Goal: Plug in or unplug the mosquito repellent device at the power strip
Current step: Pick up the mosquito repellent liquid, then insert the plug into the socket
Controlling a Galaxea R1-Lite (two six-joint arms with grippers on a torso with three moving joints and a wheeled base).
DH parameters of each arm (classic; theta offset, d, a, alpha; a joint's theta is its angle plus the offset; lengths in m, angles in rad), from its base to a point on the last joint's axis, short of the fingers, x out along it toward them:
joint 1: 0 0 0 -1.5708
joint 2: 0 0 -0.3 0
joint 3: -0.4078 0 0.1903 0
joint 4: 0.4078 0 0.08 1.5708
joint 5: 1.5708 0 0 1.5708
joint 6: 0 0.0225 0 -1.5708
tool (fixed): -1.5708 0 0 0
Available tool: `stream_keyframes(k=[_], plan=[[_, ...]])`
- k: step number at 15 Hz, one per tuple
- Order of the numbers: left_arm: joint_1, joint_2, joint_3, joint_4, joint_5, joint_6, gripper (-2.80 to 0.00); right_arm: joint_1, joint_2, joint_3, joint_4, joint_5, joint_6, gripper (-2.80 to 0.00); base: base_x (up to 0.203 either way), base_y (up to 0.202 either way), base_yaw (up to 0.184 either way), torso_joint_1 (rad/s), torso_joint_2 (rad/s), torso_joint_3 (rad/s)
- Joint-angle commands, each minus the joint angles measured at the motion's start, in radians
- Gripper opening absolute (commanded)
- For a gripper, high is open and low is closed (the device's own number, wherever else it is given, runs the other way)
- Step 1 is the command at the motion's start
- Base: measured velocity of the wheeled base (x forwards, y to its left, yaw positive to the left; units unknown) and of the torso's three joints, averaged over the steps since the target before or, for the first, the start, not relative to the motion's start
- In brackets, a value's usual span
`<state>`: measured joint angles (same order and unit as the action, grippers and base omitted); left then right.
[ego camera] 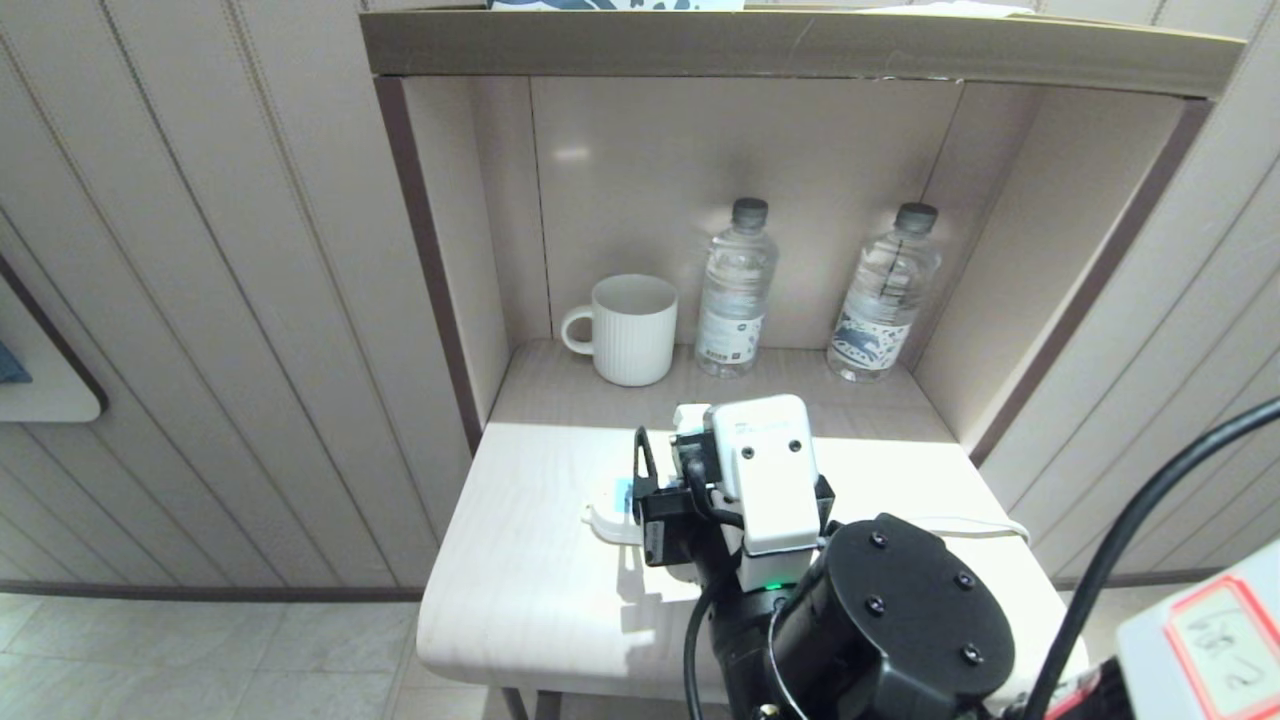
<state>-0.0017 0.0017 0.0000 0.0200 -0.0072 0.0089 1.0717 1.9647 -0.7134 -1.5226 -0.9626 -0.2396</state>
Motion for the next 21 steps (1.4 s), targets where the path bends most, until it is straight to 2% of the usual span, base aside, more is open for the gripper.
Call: stream_keyframes(k=[1, 11, 14, 17, 21], plan=[[0.000, 0.001, 0.000, 0.000, 0.000, 0.000, -2.80, 0.000, 0.012, 0.005, -0.047, -0.005, -0.003, -2.80, 0.000, 0.000, 0.000, 0.000, 0.00, 0.000], [0.000, 0.001, 0.000, 0.000, 0.000, 0.000, -2.80, -0.016, 0.016, -0.002, -0.047, -0.003, -0.010, -2.80, 0.000, 0.000, 0.000, 0.000, 0.00, 0.000], [0.000, 0.001, 0.000, 0.000, 0.000, 0.000, -2.80, -0.013, -0.037, -0.014, -0.019, 0.003, -0.099, -2.80, 0.000, 0.000, 0.000, 0.000, 0.00, 0.000], [0.000, 0.000, 0.000, 0.000, 0.000, 0.000, -2.80, -0.010, -0.158, -0.041, 0.153, 0.004, -0.115, -2.80, 0.000, 0.000, 0.000, 0.000, 0.00, 0.000], [0.000, 0.001, 0.000, 0.000, 0.000, 0.000, -2.80, -0.001, -0.340, -0.140, 0.537, 0.006, -0.109, -2.80, 0.000, 0.000, 0.000, 0.000, 0.00, 0.000]])
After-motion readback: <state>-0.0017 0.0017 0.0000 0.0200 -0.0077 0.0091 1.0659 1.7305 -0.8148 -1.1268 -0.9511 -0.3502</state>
